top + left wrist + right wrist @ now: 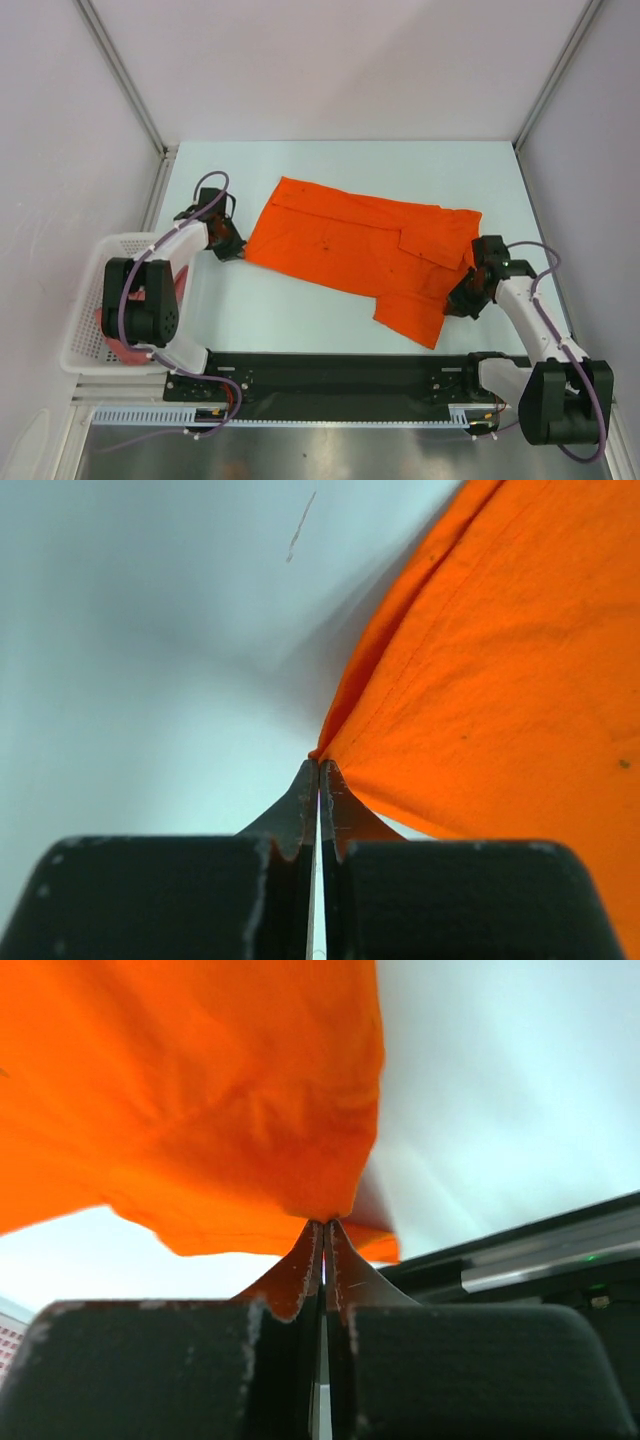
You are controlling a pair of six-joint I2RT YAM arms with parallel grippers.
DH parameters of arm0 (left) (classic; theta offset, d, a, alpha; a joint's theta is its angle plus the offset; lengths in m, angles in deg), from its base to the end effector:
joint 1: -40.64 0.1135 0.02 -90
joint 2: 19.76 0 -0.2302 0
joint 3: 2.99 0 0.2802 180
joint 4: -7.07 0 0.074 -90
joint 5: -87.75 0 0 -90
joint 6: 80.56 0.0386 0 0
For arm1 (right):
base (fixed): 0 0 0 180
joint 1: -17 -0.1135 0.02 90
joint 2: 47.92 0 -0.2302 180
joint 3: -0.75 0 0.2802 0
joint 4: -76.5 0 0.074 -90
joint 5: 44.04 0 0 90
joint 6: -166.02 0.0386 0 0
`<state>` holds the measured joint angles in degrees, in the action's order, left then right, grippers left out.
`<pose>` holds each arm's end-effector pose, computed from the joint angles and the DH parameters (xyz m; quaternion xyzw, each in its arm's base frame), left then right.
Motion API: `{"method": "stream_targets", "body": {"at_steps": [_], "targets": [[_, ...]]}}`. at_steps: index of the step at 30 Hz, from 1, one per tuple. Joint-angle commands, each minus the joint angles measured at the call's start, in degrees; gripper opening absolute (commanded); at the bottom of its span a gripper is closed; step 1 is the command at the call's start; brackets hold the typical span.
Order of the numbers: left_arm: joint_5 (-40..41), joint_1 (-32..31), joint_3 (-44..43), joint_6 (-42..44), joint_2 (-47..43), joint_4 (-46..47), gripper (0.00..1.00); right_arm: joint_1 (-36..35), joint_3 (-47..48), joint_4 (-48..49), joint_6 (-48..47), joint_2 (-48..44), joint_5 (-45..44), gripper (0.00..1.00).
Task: Fold and stack the t-shirts
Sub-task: Fold the tshirt
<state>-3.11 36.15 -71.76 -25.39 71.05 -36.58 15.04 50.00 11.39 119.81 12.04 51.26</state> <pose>0.3283 -0.0264 0.1359 -0.2543 0.9439 -0.0777 0.1958 0.2074 0.0107 0.1517 0.3485 0.9280 0.0902 0.0958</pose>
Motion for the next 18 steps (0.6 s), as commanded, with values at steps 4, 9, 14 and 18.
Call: {"method": "stream_targets", "body": {"at_steps": [4,9,14,18], "targets": [[0.25,-0.96,-8.35,1.61,1.12,0.00,0.00,6.78,10.30,1.68,-9.33,7.26,1.73,0.00],[-0.28,-1.83,-14.60,0.99,5.87,-0.18,0.00,9.86,20.92,3.27,-12.67,15.70,3.40,0.00],[-0.02,-1.84,-20.49,0.82,11.05,-0.26,0.00,10.92,28.41,3.97,-15.13,23.96,3.84,0.00],[-0.72,-1.84,-24.19,0.12,14.39,-0.35,0.00,11.27,34.29,4.32,-16.89,29.32,4.19,0.00]]}}
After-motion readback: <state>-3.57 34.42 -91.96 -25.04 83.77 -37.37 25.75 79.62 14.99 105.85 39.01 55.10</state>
